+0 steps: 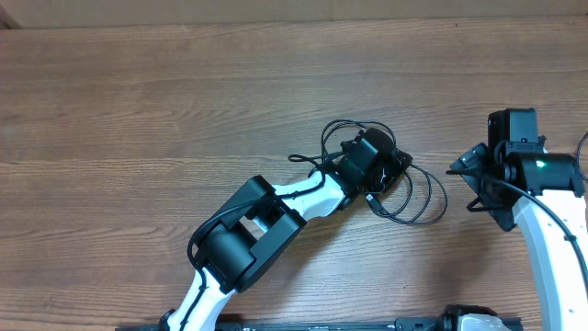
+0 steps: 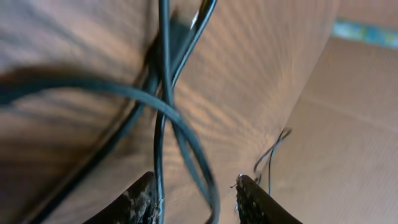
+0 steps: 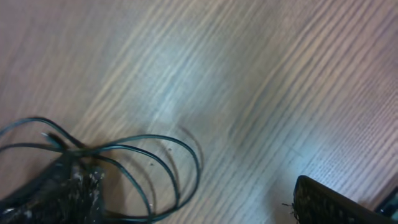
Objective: Untangle cables
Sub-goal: 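Reach the left gripper down and grasp the cable loop at center, then lift the grasped cable with the left gripper toward the right gripper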
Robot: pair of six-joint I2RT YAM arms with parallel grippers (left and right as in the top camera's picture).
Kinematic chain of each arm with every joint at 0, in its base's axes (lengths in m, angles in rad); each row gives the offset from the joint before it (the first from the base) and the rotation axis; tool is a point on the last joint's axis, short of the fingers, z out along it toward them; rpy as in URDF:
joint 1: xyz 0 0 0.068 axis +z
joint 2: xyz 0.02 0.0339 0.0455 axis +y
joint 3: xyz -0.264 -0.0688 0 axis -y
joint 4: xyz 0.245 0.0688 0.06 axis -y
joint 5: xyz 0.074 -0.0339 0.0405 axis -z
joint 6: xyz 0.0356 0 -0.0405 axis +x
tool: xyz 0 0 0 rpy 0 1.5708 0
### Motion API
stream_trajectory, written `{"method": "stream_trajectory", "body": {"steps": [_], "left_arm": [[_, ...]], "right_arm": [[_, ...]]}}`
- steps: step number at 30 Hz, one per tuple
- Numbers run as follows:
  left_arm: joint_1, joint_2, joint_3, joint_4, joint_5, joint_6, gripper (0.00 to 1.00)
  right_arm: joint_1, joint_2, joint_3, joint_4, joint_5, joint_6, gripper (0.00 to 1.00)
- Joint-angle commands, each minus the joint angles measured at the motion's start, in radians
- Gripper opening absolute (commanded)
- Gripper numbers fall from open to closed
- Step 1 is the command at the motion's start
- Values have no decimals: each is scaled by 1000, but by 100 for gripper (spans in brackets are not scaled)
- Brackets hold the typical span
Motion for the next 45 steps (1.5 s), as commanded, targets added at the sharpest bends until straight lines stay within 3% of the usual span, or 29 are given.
{"method": "stream_trajectory", "body": {"steps": [1,10,19,24,28,31,33,38,41,42,45], "left_arm": [[0,9,0,17,-108,1,40],[-6,10,0,23,-156,0,34],[-45,23,0,48,-258,-1,34],[-50,27,0,50,-277,0,25],[-60,89,2,141,-256,0,20],[-60,135,2,240,-226,4,6],[-45,140,2,294,-184,66,4],[36,81,14,373,36,361,4],[111,-29,15,196,161,476,4],[152,-106,15,49,194,552,4],[203,-232,15,-166,195,701,4]], "right_arm": [[-3,-2,-14,6,18,2,100],[-3,-2,-15,8,18,2,100],[-3,-2,-15,14,13,-22,100],[-3,-2,-15,14,-2,-24,100],[-3,-2,-15,12,-40,-41,100],[-3,-2,-15,7,-46,-51,100],[-3,-2,-15,3,-46,-51,100],[-3,-2,-15,4,-55,-51,100],[-3,-2,-15,7,-95,-54,100],[-3,-2,-15,29,-142,-98,100],[-3,-2,-15,87,-262,-197,100]]}}
